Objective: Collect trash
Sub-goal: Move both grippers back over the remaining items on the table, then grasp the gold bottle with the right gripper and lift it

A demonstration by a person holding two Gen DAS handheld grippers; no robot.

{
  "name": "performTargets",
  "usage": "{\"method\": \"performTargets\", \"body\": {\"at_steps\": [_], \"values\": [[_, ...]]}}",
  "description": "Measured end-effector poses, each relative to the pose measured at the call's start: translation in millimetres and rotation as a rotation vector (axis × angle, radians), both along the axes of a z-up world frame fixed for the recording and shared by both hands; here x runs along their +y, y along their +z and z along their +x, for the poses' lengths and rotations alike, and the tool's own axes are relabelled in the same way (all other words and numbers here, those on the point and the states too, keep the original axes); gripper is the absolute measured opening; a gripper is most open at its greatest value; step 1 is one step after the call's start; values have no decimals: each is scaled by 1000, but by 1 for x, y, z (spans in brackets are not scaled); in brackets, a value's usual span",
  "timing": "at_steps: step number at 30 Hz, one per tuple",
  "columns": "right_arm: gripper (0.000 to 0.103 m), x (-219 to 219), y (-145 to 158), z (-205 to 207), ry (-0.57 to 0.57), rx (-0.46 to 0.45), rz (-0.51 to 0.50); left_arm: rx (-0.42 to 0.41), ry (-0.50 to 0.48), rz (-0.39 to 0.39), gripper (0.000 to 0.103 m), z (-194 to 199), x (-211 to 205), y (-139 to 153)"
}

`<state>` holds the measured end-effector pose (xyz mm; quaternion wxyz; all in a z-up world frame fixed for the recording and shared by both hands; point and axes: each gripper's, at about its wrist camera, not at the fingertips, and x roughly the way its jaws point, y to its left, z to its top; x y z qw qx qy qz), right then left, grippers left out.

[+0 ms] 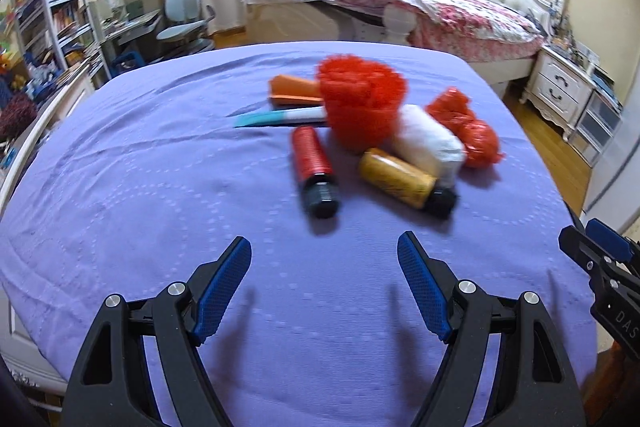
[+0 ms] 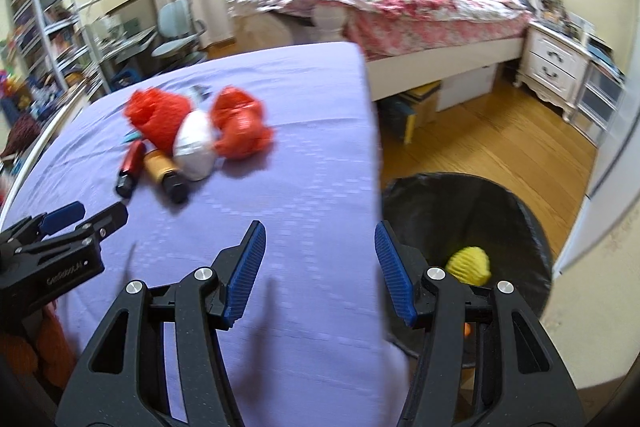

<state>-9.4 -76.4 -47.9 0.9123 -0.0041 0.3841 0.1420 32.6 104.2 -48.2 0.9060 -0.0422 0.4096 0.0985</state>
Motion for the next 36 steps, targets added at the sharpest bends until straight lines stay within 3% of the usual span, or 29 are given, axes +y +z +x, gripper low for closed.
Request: {"method": "performTargets", "body": {"at_steps": [9,18,29,36], "values": [[55,60,2,-2,137,5,-21,3,85,-13,76,-5,39,-3],[47,103,1,5,217,28,-41,1,120,-34,76,-9,61,-6],[45,132,-2,9,290,53,-57,5,146,-66,76,-11,82,-7],[45,135,0,15,262,46,-63,6,150,-81,76,-10,86,-8]]}}
